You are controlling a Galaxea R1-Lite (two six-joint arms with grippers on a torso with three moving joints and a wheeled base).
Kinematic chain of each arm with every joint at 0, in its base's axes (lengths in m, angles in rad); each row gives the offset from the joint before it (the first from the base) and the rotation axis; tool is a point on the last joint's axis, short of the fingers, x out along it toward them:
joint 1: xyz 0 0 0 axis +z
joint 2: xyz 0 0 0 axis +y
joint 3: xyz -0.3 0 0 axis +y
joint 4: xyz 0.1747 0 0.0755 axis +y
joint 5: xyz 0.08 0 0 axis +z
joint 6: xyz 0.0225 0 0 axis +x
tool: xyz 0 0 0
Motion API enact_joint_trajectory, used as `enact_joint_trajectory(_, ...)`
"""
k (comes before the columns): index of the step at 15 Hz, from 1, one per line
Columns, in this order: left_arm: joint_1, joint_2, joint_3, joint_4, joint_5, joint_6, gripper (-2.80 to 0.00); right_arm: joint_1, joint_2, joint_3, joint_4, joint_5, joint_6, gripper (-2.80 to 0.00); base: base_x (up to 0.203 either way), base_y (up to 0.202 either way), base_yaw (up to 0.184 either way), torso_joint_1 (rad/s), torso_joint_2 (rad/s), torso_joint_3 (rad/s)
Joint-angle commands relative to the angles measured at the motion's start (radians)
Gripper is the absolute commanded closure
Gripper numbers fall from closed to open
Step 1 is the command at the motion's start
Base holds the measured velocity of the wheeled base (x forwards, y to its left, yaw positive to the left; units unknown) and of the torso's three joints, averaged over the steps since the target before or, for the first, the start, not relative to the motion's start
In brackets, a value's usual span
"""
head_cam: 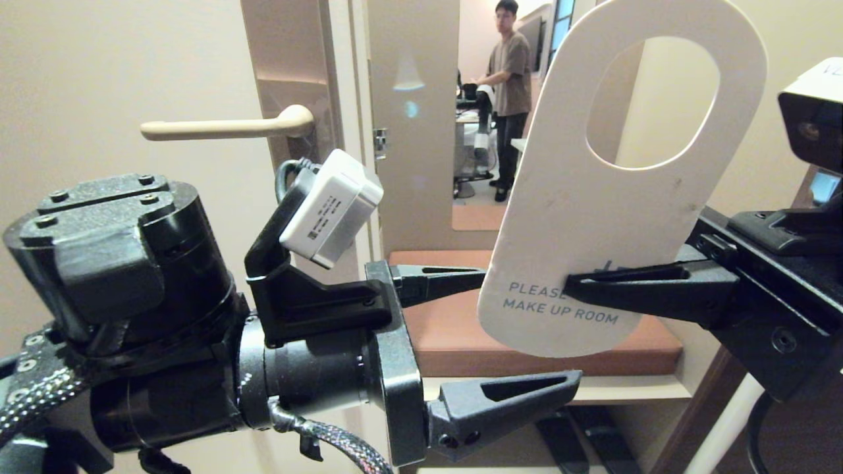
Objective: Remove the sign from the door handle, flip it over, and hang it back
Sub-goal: Hand it to the other hand
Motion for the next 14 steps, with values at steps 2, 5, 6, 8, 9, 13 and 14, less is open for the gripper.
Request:
enact_joint_trajectory(2,-0.013,0.019,-0.002,-0.008,-0.002,-0.003,-2.80,0.004,0.002,0.005,-0.003,0.006,0.000,0.00,0.000,0.000,0.000,0.000,0.00,0.000)
enact_joint_trajectory(5,-0.023,0.022,-0.001,-0.008,-0.002,-0.005,-2.80,0.013,0.002,0.005,-0.003,0.007,0.001,0.00,0.000,0.000,0.000,0.000,0.00,0.000)
enact_joint_trajectory(6,-0.025,0.023,-0.002,-0.008,-0.002,-0.004,-2.80,0.014,0.002,0.006,-0.003,0.007,0.000,0.00,0.000,0.000,0.000,0.000,0.00,0.000)
enact_joint_trajectory(8,-0.030,0.032,-0.002,-0.011,-0.002,-0.004,-2.80,0.026,0.003,0.006,-0.003,0.006,0.000,0.00,0.000,0.000,0.000,0.000,0.00,0.000)
enact_joint_trajectory(9,-0.034,0.032,-0.002,-0.011,-0.002,-0.003,-2.80,0.031,0.002,0.008,-0.003,0.006,0.000,0.00,0.000,0.000,0.000,0.000,0.00,0.000)
enact_joint_trajectory(13,-0.064,0.035,-0.003,-0.012,-0.002,-0.003,-2.80,0.037,-0.005,0.018,-0.003,0.006,0.000,0.00,0.000,0.000,0.000,0.000,0.00,0.000)
enact_joint_trajectory(14,-0.066,0.035,-0.004,-0.012,-0.002,-0.003,-2.80,0.040,-0.005,0.022,-0.003,0.006,0.000,0.00,0.000,0.000,0.000,0.000,0.00,0.000)
